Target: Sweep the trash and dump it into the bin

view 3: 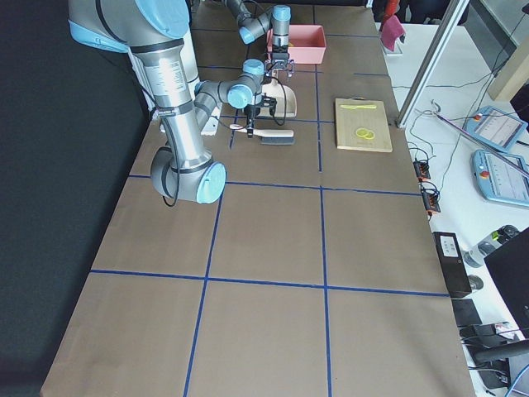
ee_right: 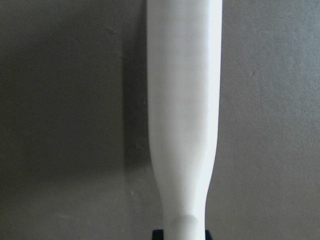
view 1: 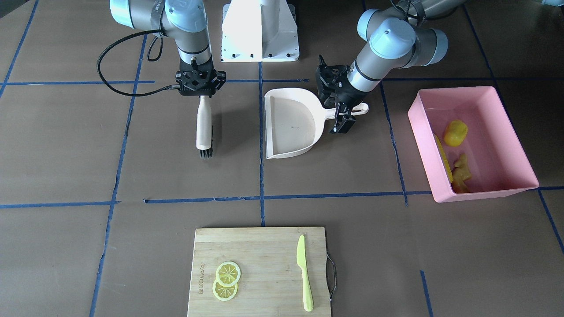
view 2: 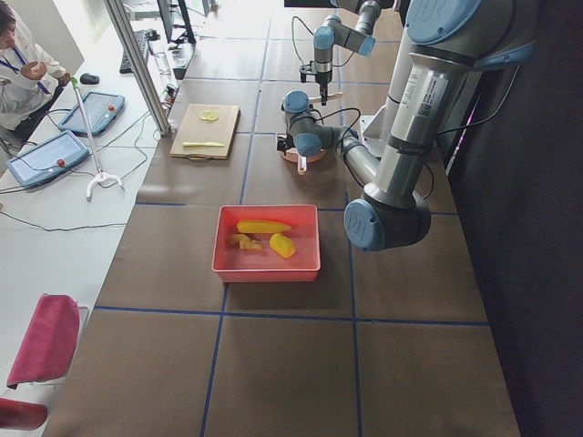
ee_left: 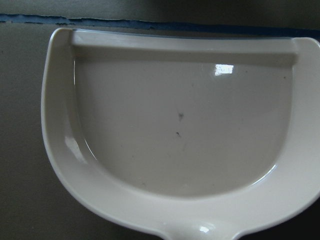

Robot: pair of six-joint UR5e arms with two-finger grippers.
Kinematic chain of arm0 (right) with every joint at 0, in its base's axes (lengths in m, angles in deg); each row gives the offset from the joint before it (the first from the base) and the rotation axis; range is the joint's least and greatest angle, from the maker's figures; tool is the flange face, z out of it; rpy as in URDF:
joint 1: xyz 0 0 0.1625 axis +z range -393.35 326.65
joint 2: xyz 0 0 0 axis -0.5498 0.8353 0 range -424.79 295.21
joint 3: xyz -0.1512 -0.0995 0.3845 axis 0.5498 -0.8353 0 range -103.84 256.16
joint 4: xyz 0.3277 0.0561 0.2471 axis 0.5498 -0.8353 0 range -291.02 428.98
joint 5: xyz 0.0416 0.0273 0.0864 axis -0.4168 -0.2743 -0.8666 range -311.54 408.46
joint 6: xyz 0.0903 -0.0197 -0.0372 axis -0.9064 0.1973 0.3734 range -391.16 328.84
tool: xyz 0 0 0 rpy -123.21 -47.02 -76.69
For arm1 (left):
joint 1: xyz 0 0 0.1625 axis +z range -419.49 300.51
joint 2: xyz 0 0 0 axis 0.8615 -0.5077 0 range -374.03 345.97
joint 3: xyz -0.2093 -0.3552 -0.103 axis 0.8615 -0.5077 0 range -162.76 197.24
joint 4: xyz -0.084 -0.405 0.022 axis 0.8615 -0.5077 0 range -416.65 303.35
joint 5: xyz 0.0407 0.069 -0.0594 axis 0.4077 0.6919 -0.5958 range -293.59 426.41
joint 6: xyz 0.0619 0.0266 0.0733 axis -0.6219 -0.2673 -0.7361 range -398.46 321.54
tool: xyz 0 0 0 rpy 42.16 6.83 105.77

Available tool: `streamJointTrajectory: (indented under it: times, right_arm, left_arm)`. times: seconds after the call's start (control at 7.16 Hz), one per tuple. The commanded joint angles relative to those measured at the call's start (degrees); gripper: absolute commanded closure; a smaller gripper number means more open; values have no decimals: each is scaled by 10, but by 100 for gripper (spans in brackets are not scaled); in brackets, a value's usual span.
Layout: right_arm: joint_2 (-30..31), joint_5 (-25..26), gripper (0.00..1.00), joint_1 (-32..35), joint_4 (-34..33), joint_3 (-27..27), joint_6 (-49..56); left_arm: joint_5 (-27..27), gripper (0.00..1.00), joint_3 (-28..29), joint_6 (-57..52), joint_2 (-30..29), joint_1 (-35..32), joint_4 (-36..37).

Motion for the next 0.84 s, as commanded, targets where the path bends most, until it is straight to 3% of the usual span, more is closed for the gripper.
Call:
streamJointTrajectory:
  times: [0.0,0.42,0.7]
  right_arm:
    - [0,0,100,1,0,0,1]
    - [1,0,100,1,0,-1,2]
    - [1,0,100,1,1,-1,2]
  left_arm:
    - [-2,1,-14,2,12,-37,12]
    - [-2,1,-14,-6,24,-134,31]
    - [-3,0,-18,-6,90,-192,20]
